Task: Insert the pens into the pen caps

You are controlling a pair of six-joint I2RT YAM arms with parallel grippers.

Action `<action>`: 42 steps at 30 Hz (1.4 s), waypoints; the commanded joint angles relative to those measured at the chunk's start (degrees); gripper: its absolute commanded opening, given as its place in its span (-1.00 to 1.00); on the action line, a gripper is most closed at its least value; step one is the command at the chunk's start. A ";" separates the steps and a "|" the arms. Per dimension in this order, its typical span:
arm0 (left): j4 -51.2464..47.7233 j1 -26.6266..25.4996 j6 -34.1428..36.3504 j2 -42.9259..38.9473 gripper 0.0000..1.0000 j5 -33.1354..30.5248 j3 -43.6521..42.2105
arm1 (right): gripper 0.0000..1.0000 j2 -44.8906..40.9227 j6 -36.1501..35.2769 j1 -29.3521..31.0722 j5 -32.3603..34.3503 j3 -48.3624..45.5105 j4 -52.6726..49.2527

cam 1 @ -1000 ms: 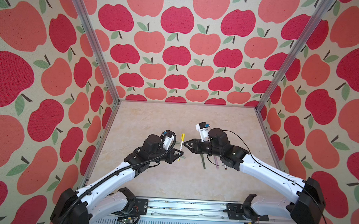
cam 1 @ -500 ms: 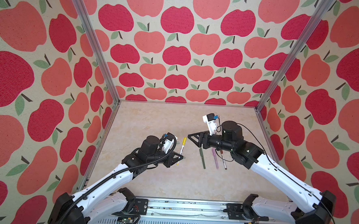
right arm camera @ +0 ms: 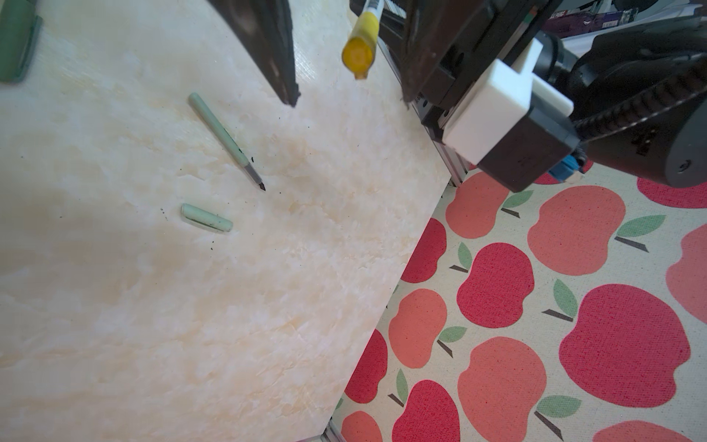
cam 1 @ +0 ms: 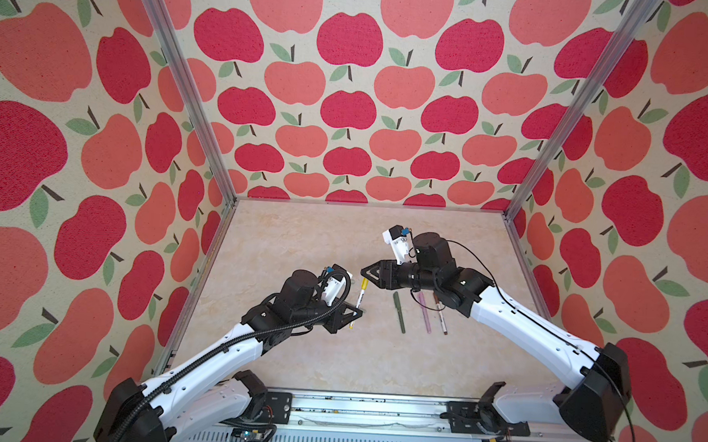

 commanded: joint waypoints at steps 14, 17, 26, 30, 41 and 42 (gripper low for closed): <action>3.08 -0.40 -0.19 -1.32 -1.00 -2.95 0.89 | -0.68 2.22 0.91 1.86 -0.94 2.12 -1.33; 4.39 -0.48 -0.72 -1.43 -1.00 -3.16 0.71 | -0.82 2.35 1.02 2.02 -1.01 1.94 -1.47; 9.43 -0.31 -0.67 -1.32 -1.00 -5.81 1.62 | -0.97 2.75 0.95 2.21 -1.92 1.80 -2.94; 13.53 -0.13 -0.06 -1.12 -1.00 -6.63 2.81 | -0.97 2.52 0.89 2.31 -2.24 1.55 -3.55; 19.01 2.47 2.33 2.62 -1.00 -5.91 10.93 | -0.97 2.61 0.61 2.65 -3.09 1.06 -5.23; 19.48 2.83 2.33 2.78 -1.00 -5.87 11.43 | -0.97 2.62 0.67 2.74 -3.04 0.89 -5.23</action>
